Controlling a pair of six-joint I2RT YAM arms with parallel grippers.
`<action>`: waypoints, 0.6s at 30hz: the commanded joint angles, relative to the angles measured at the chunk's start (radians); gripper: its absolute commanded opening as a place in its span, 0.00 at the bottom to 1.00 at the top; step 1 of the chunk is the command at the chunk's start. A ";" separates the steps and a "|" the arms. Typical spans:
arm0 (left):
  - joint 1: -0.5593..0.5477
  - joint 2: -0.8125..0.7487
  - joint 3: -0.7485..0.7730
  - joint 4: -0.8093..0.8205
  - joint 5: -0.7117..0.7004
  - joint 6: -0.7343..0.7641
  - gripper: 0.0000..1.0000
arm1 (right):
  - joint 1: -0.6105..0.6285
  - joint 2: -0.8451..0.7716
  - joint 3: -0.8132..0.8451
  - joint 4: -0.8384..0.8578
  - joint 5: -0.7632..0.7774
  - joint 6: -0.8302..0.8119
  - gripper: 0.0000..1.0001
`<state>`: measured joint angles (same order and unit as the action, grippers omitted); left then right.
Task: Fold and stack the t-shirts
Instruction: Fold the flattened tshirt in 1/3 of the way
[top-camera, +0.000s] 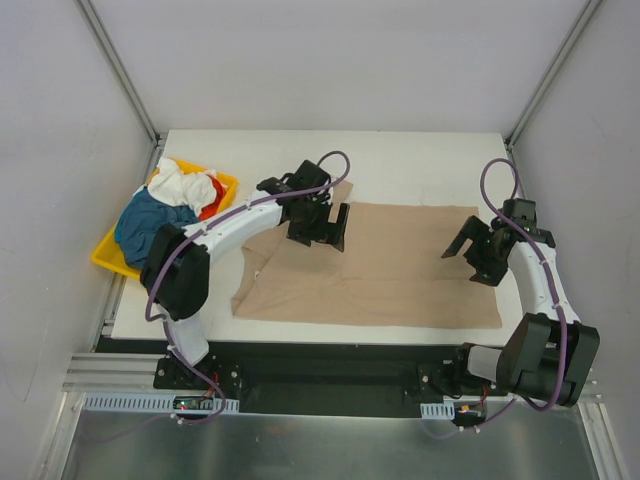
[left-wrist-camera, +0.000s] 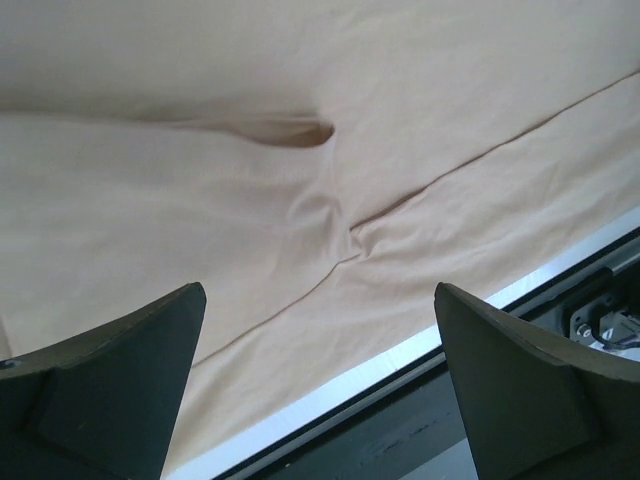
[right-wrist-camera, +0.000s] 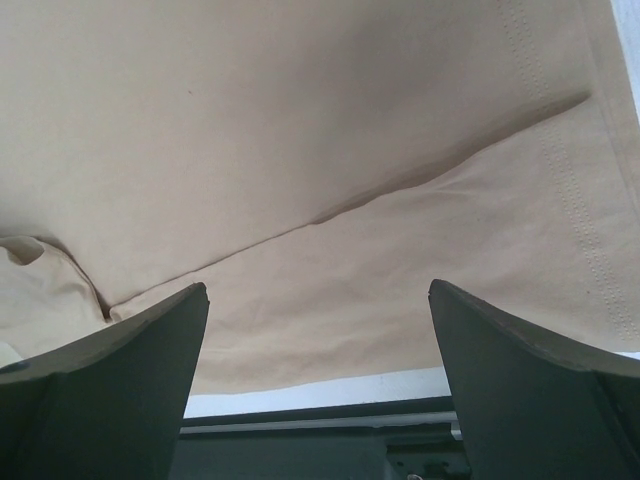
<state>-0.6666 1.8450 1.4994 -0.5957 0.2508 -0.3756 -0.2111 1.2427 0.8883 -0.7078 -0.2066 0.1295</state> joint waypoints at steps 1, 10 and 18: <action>0.002 -0.111 -0.125 0.037 -0.056 -0.052 0.99 | 0.009 -0.019 0.009 0.001 -0.027 -0.007 0.97; 0.025 -0.197 -0.395 0.131 -0.061 -0.180 0.99 | 0.062 0.009 -0.089 0.030 0.012 0.021 0.97; 0.048 -0.271 -0.609 0.212 -0.062 -0.252 0.99 | 0.093 0.058 -0.189 0.077 -0.010 0.048 0.97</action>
<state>-0.6262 1.6337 0.9638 -0.4282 0.2073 -0.5690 -0.1307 1.2873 0.7414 -0.6640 -0.2100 0.1486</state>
